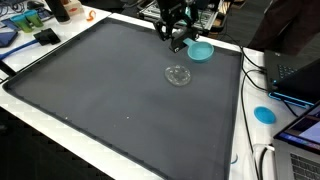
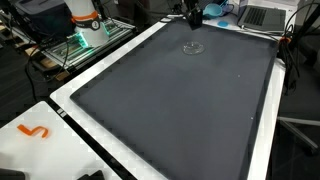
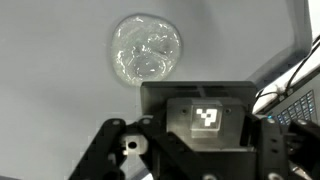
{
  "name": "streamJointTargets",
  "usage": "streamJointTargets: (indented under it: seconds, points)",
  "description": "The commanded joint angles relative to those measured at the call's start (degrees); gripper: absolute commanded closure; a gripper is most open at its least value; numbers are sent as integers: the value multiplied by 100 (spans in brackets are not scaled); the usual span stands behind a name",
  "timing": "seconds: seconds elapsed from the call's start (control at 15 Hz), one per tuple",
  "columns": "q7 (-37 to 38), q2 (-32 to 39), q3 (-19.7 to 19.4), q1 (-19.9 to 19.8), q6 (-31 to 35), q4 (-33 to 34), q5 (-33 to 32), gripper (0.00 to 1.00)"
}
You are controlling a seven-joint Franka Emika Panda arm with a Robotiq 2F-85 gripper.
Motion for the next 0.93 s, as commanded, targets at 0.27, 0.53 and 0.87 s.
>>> streamJointTargets:
  seconds: [0.27,0.53,0.87]
  points:
    - [1097,-631,138,188,-50,-26,-1202,69]
    - [1492,-830,173,288,-140,62,-1701,69]
    - [1768,-967,191,376,-239,156,-2022,69]
